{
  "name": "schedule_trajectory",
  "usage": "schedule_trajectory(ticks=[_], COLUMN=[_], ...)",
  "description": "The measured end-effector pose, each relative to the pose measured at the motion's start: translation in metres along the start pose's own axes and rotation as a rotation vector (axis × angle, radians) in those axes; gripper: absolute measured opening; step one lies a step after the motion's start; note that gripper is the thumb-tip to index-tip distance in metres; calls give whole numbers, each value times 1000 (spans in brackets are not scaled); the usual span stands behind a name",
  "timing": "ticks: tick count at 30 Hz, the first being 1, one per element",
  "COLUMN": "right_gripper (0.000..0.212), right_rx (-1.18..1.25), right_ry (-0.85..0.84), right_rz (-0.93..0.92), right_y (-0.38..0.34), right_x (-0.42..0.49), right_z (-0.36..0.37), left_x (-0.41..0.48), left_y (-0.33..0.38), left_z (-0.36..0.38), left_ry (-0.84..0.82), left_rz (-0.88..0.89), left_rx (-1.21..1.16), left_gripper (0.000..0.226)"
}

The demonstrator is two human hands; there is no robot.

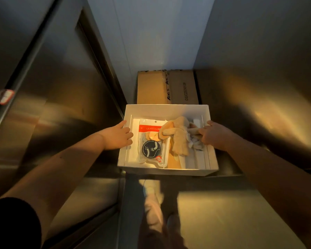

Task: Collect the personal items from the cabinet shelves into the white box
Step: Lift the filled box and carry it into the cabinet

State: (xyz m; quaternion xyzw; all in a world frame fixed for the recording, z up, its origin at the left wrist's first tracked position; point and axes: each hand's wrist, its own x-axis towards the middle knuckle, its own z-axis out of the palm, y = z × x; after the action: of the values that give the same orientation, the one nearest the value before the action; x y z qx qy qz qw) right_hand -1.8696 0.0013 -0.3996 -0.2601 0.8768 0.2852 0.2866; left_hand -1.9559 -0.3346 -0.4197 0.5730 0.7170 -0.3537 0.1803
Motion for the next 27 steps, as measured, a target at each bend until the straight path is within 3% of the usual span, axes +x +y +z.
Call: schedule_trajectory(ticks=[15, 27], right_gripper=[40, 47], right_rx=[34, 56], right_ry=[59, 0], right_rz=[1, 31], right_y=[24, 10], right_x=[57, 43], right_z=[35, 34], left_x=[51, 39], left_y=[-17, 0], left_z=[24, 4], left_ry=[99, 16], left_rz=[-27, -129], left_rx=[-39, -12], left_gripper=[42, 41])
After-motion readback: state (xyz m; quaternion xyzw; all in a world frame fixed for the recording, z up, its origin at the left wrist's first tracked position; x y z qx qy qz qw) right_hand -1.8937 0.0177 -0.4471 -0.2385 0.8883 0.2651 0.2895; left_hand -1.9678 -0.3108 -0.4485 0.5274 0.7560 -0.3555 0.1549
